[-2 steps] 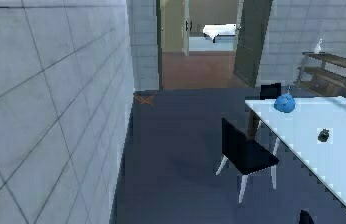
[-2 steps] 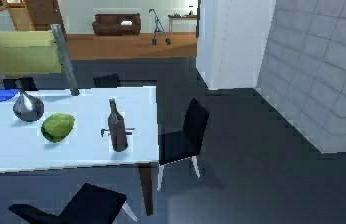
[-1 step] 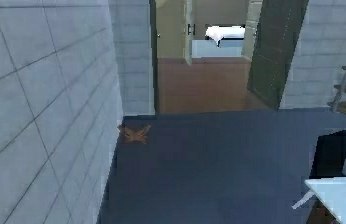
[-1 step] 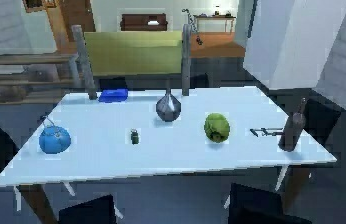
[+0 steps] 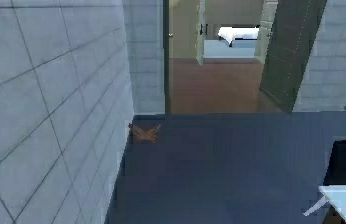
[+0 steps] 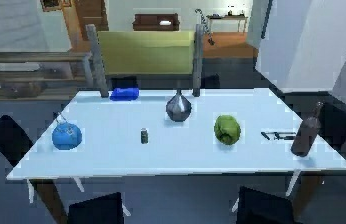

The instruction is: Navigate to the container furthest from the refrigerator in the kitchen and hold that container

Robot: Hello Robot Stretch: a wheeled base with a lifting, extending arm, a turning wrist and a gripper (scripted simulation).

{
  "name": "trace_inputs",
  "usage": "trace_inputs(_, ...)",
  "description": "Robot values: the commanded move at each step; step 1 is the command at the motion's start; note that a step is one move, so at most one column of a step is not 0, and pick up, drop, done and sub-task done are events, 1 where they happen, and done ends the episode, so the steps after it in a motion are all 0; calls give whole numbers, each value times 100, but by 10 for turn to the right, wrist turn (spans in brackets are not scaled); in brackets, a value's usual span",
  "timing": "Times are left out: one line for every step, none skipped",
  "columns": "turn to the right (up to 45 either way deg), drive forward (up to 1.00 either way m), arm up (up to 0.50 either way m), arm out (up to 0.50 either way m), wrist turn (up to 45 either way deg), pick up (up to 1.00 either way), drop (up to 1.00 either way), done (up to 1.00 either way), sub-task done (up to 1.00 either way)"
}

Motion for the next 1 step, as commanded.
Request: trace_inputs(0,65,0,0,0,0,0,0,0)
